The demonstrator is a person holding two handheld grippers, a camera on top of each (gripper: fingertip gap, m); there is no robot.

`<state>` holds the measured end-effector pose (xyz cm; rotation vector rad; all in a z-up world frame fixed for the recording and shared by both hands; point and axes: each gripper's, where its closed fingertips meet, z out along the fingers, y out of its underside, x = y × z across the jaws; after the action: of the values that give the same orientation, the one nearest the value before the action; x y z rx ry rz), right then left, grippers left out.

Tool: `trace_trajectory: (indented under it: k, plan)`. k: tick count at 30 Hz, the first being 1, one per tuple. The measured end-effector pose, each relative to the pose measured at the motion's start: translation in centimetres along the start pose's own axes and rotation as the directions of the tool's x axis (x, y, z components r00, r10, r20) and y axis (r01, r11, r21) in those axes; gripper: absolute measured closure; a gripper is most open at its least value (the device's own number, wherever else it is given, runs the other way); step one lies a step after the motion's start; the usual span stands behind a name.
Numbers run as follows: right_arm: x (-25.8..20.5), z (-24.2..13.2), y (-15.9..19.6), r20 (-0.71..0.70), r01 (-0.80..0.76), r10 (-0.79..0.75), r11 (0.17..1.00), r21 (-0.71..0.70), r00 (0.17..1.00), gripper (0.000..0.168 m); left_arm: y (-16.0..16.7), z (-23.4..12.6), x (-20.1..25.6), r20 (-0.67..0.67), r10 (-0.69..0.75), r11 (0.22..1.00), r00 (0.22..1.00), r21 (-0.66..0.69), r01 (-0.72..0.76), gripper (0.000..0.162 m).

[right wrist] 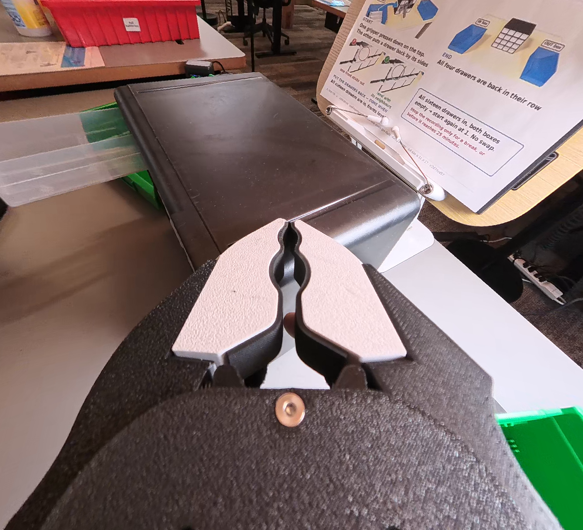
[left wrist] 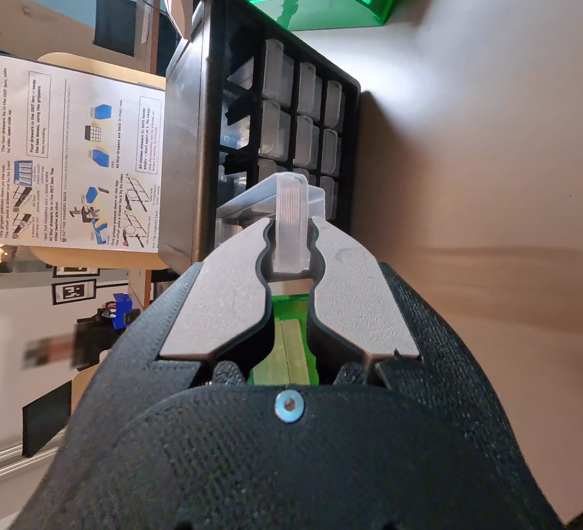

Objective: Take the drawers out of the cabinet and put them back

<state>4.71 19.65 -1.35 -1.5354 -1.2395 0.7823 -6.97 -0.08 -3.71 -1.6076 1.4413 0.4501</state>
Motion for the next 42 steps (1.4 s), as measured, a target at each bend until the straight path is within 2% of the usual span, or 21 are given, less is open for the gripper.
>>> trace_trajectory:
  k: [1,6,10,13,16,20,25,28,30,37,42]
  plan:
    - [0.0,0.0,0.0,0.0,0.0,0.0,1.0,0.0,1.0,0.168,0.2,0.3,-0.1,0.006,0.003,1.0,1.0,0.0,-0.003,0.143]
    - [0.0,0.0,0.0,0.004,-0.002,0.002,1.0,0.003,1.0,0.168,1.7,1.6,-1.1,0.032,0.011,1.0,0.999,-0.006,-0.011,0.143]
    - [0.0,0.0,0.0,0.003,0.001,-0.001,1.0,0.001,1.0,0.168,4.9,2.9,-3.0,0.088,-0.008,0.998,0.996,-0.054,0.013,0.141]
    - [0.0,0.0,0.0,0.005,-0.001,0.001,1.0,0.003,1.0,0.168,5.6,3.8,-4.1,0.106,-0.105,0.993,0.989,-0.043,0.11,0.14]
    - [0.0,0.0,0.0,0.011,-0.008,0.008,1.0,0.007,1.0,0.168,6.2,4.8,-5.1,0.159,-0.103,0.988,0.982,-0.097,0.119,0.133]
    - [-0.1,0.0,0.0,0.006,-0.003,0.003,1.0,0.004,1.0,0.168,5.5,4.9,-4.8,0.131,-0.205,0.977,0.97,-0.033,0.211,0.123]
    - [0.0,0.0,0.0,0.021,-0.015,0.015,1.0,0.014,1.0,0.168,3.8,2.7,-4.7,0.144,-0.279,0.96,0.95,0.082,0.269,0.144]
    - [0.0,0.0,0.0,0.02,-0.014,0.014,1.0,0.014,1.0,0.168,4.0,3.1,-3.4,0.083,-0.322,0.946,0.943,0.053,0.318,0.151]
    - [-0.1,0.0,0.0,0.015,-0.011,0.011,1.0,0.01,1.0,0.168,4.7,3.9,-3.6,0.121,-0.323,0.946,0.939,0.028,0.322,0.155]
    - [-0.1,0.0,0.0,0.003,-0.006,0.006,1.0,0.002,1.0,0.168,5.5,6.0,-5.2,0.194,-0.386,0.92,0.902,0.005,0.393,0.156]
    - [0.0,0.0,0.0,0.004,-0.005,0.005,1.0,0.004,1.0,0.168,5.8,6.9,-4.9,0.182,-0.418,0.906,0.89,0.016,0.422,0.153]
